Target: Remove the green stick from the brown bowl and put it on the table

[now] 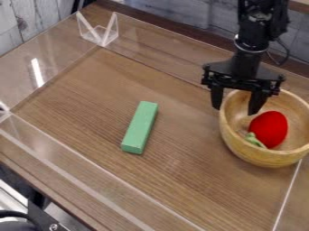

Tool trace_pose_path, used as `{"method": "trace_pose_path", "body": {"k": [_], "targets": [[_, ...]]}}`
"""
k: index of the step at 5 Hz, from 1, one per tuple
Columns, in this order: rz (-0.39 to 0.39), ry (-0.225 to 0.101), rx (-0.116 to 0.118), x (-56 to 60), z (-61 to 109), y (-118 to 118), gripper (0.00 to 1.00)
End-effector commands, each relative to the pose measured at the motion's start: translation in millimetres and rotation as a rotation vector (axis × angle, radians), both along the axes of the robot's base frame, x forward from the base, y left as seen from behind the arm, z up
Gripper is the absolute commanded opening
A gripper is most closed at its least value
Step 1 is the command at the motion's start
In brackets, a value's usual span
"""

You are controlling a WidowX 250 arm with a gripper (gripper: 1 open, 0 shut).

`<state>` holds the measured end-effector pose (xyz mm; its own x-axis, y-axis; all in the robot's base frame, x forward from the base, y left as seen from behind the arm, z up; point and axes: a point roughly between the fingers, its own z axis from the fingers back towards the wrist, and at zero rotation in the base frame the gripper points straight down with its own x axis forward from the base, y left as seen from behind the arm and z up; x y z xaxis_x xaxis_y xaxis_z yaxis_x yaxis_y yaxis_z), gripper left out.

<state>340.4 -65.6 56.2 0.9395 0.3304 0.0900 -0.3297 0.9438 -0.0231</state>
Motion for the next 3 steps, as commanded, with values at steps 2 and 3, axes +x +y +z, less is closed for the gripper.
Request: {"method": "trace_pose_path", "body": {"k": [2,3], "targets": [[-0.047,-0.074,-0.024,10.3,17.5,-2.0,0.00],[-0.062,-0.072,-0.026,8.2,3.9,-5.6,0.00]]}}
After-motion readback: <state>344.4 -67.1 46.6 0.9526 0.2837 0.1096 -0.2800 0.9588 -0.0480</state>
